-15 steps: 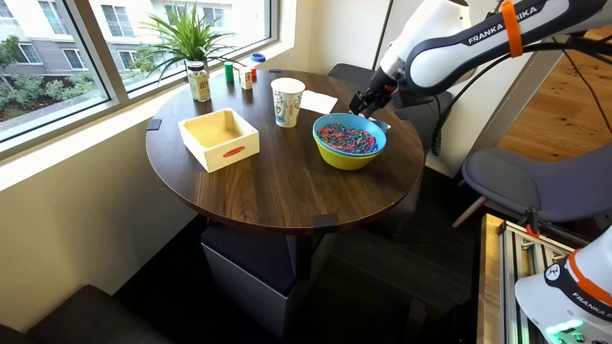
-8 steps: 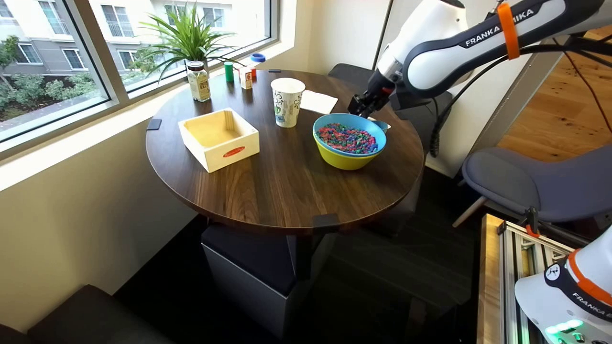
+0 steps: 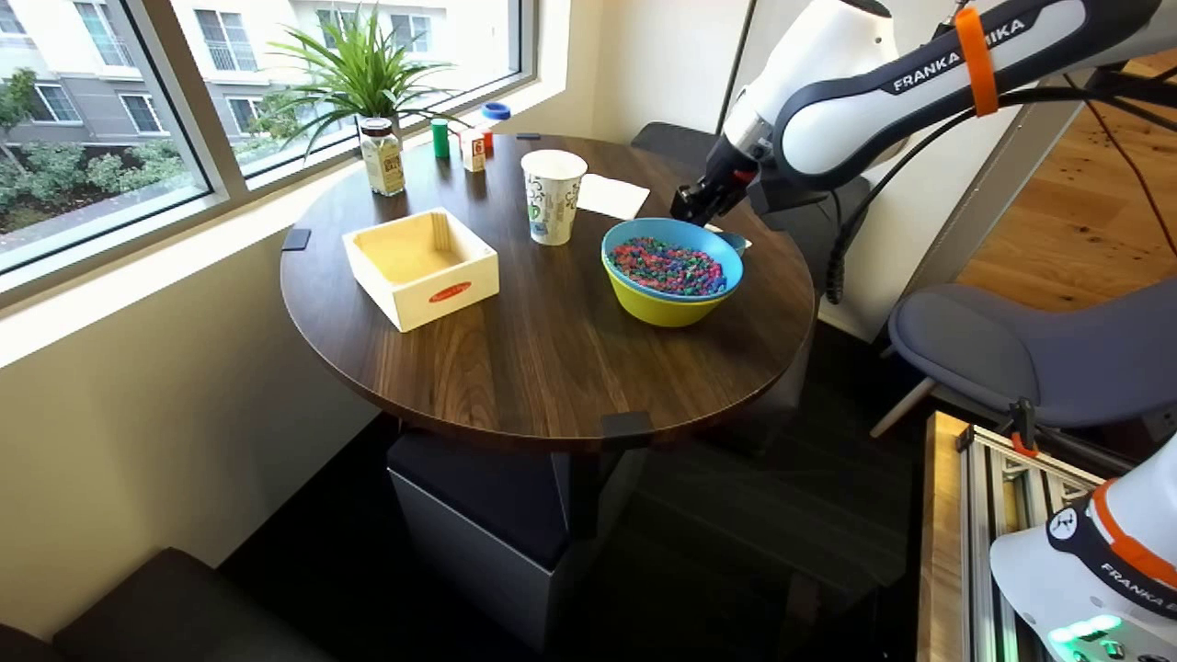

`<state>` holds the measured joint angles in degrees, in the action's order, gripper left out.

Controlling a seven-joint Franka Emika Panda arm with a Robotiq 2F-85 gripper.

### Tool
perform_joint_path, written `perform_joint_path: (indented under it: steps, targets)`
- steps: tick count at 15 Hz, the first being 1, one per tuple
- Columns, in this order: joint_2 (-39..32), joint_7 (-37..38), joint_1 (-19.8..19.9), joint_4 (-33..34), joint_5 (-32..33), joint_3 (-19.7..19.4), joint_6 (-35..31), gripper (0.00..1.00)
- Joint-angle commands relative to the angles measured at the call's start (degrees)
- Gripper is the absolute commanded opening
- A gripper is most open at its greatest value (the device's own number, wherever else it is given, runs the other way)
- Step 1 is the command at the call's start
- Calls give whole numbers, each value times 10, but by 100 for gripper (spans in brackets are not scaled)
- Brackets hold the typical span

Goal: Put some cereal in the blue measuring spoon then place the cereal back in the blue bowl using the measuring spoon

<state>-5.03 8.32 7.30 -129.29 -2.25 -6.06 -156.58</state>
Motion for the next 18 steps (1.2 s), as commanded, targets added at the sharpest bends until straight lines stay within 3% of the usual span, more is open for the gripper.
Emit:
perform_joint_path:
  steps: [1,3,5,6,18]
  targets:
    - [-6,-10,-4,5,-10,-1,7,41]
    - [-6,-10,-4,5,-9,-1,6,31]
    - [-6,-10,-4,5,-8,-1,6,6]
    - [-6,-10,-4,5,-8,-1,5,1]
    - [-1,-22,-2,1,-29,1,-12,2]
